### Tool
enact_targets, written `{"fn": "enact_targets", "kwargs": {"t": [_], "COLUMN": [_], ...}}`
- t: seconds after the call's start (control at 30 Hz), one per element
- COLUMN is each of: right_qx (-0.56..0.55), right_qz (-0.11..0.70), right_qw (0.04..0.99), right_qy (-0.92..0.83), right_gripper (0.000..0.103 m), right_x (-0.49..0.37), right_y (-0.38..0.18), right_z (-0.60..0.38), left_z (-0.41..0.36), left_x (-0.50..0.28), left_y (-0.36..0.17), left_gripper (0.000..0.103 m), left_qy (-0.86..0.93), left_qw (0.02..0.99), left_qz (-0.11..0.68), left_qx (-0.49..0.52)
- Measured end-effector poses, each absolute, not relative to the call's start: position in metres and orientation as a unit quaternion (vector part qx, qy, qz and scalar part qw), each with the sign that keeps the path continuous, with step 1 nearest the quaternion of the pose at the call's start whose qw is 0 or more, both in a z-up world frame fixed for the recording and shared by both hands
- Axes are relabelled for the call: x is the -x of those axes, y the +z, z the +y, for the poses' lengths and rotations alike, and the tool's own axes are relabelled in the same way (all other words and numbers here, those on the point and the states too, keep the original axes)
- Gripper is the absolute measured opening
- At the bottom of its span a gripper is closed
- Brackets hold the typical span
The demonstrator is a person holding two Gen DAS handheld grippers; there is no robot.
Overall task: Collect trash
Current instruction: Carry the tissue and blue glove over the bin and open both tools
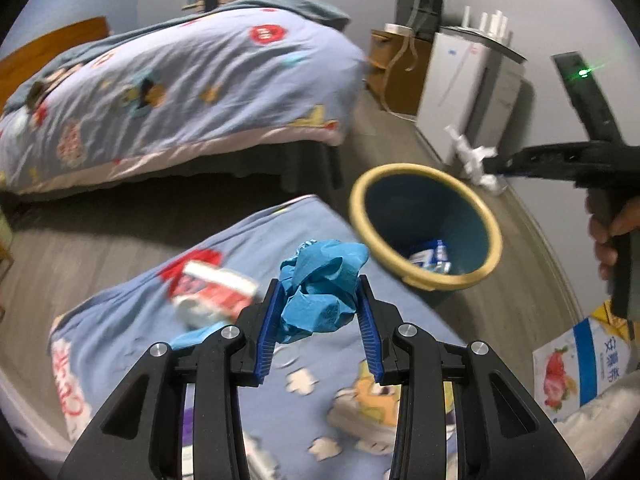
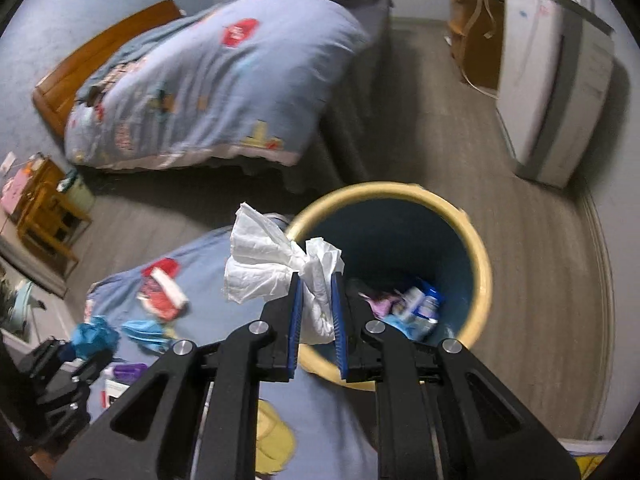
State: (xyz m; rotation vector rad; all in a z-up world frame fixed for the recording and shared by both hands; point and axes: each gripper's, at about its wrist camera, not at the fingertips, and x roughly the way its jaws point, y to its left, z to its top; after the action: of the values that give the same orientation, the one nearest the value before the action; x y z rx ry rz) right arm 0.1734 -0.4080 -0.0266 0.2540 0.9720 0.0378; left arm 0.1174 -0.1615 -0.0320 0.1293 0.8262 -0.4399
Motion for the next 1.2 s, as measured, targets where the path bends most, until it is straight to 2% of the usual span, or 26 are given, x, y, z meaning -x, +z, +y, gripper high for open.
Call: {"fn": "enact_targets", "kwargs": {"t": [0.67,1.2], "right_qx": [-0.225,-0.264], "right_qz": [0.5,0.493], "right_qw": [0.835,0.827], "right_qy": [-0.056,-0.058], "right_gripper": [0.014,0.016], "right_x": [-0.186,-0.2], "right_y": [-0.094,-0.114], "right_z": [-0.491,-0.502], "left_z": [-0.295,-0.334], "left_x": [-0.185,-0.213], "left_y": [-0.079,-0.103], "left_gripper": [0.038,0.039], "left_qy": [-0.264,-0.274], "left_qw": [0.853,0.847], "left_qz": [0.434,0.434], "left_qx": [-0.12,-0.14]}}
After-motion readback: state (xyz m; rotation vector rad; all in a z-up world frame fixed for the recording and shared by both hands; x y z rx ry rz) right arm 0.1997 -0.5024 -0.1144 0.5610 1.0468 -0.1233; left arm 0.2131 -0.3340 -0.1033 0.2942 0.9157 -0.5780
